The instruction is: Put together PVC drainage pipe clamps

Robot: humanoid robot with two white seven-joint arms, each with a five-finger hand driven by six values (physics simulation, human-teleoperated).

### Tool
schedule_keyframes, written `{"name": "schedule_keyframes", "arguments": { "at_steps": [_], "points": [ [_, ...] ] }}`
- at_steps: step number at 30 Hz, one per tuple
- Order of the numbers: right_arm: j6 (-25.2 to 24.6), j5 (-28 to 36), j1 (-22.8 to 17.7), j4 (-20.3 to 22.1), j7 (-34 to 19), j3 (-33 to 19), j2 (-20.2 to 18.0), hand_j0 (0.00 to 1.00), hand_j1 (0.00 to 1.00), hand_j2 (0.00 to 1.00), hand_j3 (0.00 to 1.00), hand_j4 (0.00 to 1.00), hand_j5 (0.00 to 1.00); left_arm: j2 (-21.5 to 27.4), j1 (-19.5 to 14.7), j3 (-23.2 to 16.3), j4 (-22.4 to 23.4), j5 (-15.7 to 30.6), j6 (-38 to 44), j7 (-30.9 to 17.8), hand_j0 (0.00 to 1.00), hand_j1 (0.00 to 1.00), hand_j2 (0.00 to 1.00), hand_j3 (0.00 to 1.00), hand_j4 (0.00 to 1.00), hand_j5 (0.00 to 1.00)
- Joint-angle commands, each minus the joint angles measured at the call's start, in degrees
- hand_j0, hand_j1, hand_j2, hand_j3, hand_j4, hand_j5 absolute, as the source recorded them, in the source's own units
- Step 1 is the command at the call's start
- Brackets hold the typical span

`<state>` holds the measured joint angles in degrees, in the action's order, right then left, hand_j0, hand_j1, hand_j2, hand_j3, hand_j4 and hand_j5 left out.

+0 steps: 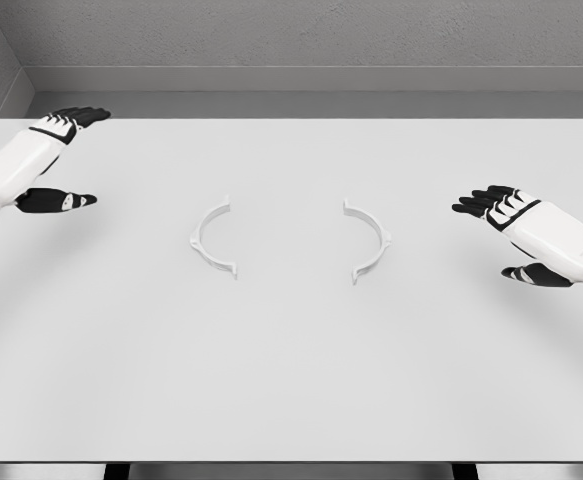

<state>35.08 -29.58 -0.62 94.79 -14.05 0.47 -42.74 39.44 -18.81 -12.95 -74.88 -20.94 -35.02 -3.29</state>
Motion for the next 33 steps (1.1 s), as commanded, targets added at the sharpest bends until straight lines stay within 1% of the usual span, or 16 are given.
{"name": "schedule_keyframes", "arguments": {
  "at_steps": [1, 3, 4, 5, 6, 7, 8, 11, 15, 17, 20, 24, 26, 30, 31, 33],
  "points": [
    [-0.1, 0.4, 0.0, 0.0, 0.0, 0.1, -0.1, 1.0, 1.0, 1.0, 1.0, 1.0, 1.0, 0.2, 0.0, -0.1, -0.1, 0.2, 0.0, 0.0, 1.0, 1.0, 1.0, 1.0, 1.0, 1.0],
    [-0.1, 0.4, 0.0, 0.0, 0.0, 0.0, 0.1, 1.0, 1.0, 1.0, 1.0, 1.0, 1.0, 0.2, -0.1, -0.1, 0.0, 0.2, 0.0, 0.0, 1.0, 1.0, 1.0, 1.0, 1.0, 1.0],
    [-0.1, 0.3, 0.2, 0.0, 0.0, 0.0, 1.1, 1.0, 1.0, 1.0, 1.0, 1.0, 1.0, 0.2, -0.2, -0.1, 0.0, 0.2, 0.0, 0.0, 1.0, 1.0, 1.0, 1.0, 1.0, 1.0],
    [-0.1, -0.6, 1.8, 0.0, 0.0, 0.2, 1.4, 1.0, 1.0, 1.0, 1.0, 1.0, 1.0, -0.1, -0.3, -0.3, 0.0, 0.1, 0.0, 0.0, 1.0, 1.0, 1.0, 1.0, 1.0, 1.0],
    [-0.4, -2.9, 3.4, 0.0, 0.0, 1.7, 2.6, 1.0, 1.0, 1.0, 1.0, 1.0, 1.0, -0.2, -0.5, -1.8, 0.0, 0.2, 0.0, 0.0, 1.0, 1.0, 1.0, 1.0, 1.0, 1.0],
    [-4.3, -5.5, 7.0, -0.1, 0.0, 5.6, 2.8, 1.0, 1.0, 1.0, 1.0, 1.0, 1.0, -0.7, -0.6, -2.8, 0.1, 0.1, 0.0, 0.0, 1.0, 1.0, 1.0, 1.0, 1.0, 1.0],
    [-6.1, -6.3, 9.3, -0.7, 0.0, 8.4, 2.9, 1.0, 1.0, 1.0, 1.0, 1.0, 1.0, -0.7, -0.6, -3.0, 0.1, 0.2, 0.0, 0.0, 1.0, 1.0, 1.0, 1.0, 1.0, 1.0],
    [-10.3, -7.2, 18.3, -7.2, -2.3, 16.8, 5.5, 1.0, 1.0, 1.0, 1.0, 1.0, 1.0, -0.9, -1.0, -3.6, 0.4, 0.1, 0.0, 0.0, 1.0, 1.0, 1.0, 1.0, 1.0, 1.0],
    [-10.6, -11.2, 24.0, -15.6, -2.3, 22.6, 8.7, 1.0, 1.0, 1.0, 1.0, 1.0, 1.0, -3.0, -4.7, -8.0, 2.3, -0.8, 0.0, -0.1, 1.0, 1.0, 1.0, 1.0, 1.0, 1.0],
    [-10.6, -12.2, 23.9, -15.2, -2.4, 23.7, 8.9, 1.0, 1.0, 1.0, 1.0, 1.0, 1.0, -3.8, -7.1, -11.5, 3.7, -0.8, 0.0, 0.0, 1.0, 1.0, 1.0, 1.0, 1.0, 1.0],
    [-10.6, -13.0, 24.0, -15.0, -2.7, 25.6, 8.9, 1.0, 1.0, 1.0, 1.0, 1.0, 1.0, -4.0, -7.3, -13.4, 3.7, -0.8, 0.0, 0.0, 1.0, 1.0, 1.0, 1.0, 1.0, 1.0],
    [-10.6, -13.1, 24.5, -15.1, -2.7, 25.4, 9.8, 1.0, 1.0, 1.0, 1.0, 1.0, 1.0, -5.0, -7.4, -14.4, 4.0, -1.8, 0.0, 0.0, 1.0, 1.0, 1.0, 1.0, 1.0, 1.0],
    [-10.7, -13.1, 25.4, -15.0, -2.7, 25.2, 10.3, 1.0, 1.0, 1.0, 1.0, 1.0, 1.0, -5.5, -7.3, -16.0, 3.5, -2.8, 0.0, 0.0, 1.0, 1.0, 1.0, 1.0, 1.0, 1.0],
    [-10.7, -13.1, 25.5, -14.6, -2.7, 25.2, 10.7, 1.0, 1.0, 1.0, 1.0, 1.0, 1.0, -5.1, -7.1, -16.4, 3.3, -2.6, 0.0, 0.0, 1.0, 1.0, 1.0, 1.0, 1.0, 1.0],
    [-10.7, -13.1, 25.6, -14.6, -2.7, 25.2, 11.0, 1.0, 1.0, 1.0, 1.0, 1.0, 1.0, -5.1, -7.3, -17.5, 3.3, -2.6, 0.0, 0.0, 1.0, 1.0, 1.0, 1.0, 1.0, 1.0],
    [-10.8, -13.1, 25.8, -14.6, -2.7, 25.2, 12.0, 1.0, 1.0, 1.0, 1.0, 1.0, 1.0, -5.0, -7.3, -17.7, 3.3, -2.6, 0.0, 0.0, 1.0, 1.0, 1.0, 1.0, 1.0, 1.0]
  ]
}}
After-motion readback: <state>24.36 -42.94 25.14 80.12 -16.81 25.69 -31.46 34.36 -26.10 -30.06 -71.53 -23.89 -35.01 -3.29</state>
